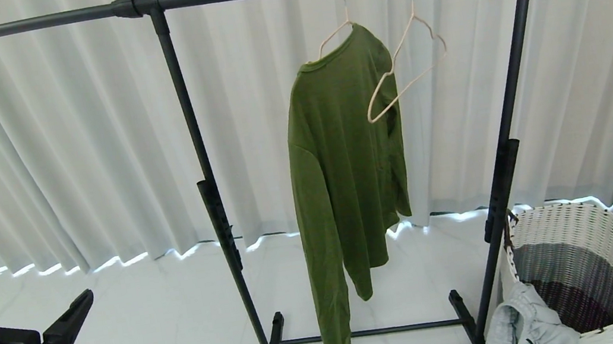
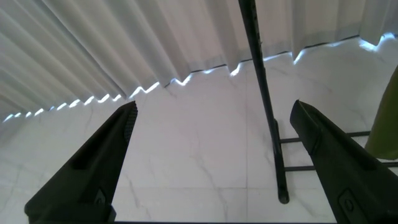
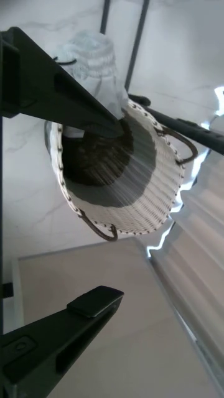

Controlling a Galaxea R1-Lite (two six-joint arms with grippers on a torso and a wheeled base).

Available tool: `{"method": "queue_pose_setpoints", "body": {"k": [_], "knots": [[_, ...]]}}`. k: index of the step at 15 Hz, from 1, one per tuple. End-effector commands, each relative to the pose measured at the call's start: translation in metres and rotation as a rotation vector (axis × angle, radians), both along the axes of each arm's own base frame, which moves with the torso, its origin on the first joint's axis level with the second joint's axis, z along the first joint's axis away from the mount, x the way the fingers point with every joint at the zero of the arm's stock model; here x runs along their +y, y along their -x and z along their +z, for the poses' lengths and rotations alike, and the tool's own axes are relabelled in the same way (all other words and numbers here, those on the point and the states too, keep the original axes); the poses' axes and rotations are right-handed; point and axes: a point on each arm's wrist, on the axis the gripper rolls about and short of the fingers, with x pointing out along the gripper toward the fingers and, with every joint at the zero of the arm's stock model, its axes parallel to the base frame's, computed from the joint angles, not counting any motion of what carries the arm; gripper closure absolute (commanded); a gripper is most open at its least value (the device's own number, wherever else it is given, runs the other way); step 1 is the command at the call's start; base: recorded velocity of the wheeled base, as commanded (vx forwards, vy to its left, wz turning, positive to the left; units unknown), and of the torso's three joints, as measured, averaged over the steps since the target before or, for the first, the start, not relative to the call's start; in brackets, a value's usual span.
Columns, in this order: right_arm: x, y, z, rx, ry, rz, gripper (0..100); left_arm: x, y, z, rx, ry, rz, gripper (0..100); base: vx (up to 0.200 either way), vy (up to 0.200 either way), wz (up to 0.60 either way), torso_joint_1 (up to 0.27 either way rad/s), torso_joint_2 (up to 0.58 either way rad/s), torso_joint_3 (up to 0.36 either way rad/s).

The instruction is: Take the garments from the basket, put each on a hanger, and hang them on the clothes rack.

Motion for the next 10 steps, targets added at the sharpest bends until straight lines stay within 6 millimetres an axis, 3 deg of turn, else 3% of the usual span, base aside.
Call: {"method": "queue_pose_setpoints", "body": {"k": [1, 6, 10], "knots": [[-0.0004, 0.0069, -0.0018, -0.005, 0.000, -0.002, 0, 0.0001, 0.0005, -0.0018, 0.005, -0.001, 0.001, 0, 0.000, -0.200, 0.00, -0.002, 0.01, 0.007], [-0.0004, 0.0084, -0.0043, 0.002, 0.000, -0.002, 0, 0.0001, 0.0017, -0.0016, 0.001, 0.001, 0.000, 0, 0.000, -0.200, 0.00, 0.000, 0.00, 0.004], [-0.0001, 0.0095, -0.0055, 0.005, 0.000, -0.001, 0, 0.0002, 0.0020, -0.0014, -0.001, 0.001, 0.000, 0, 0.000, 0.000, 0.00, 0.000, 0.00, 0.000]]}}
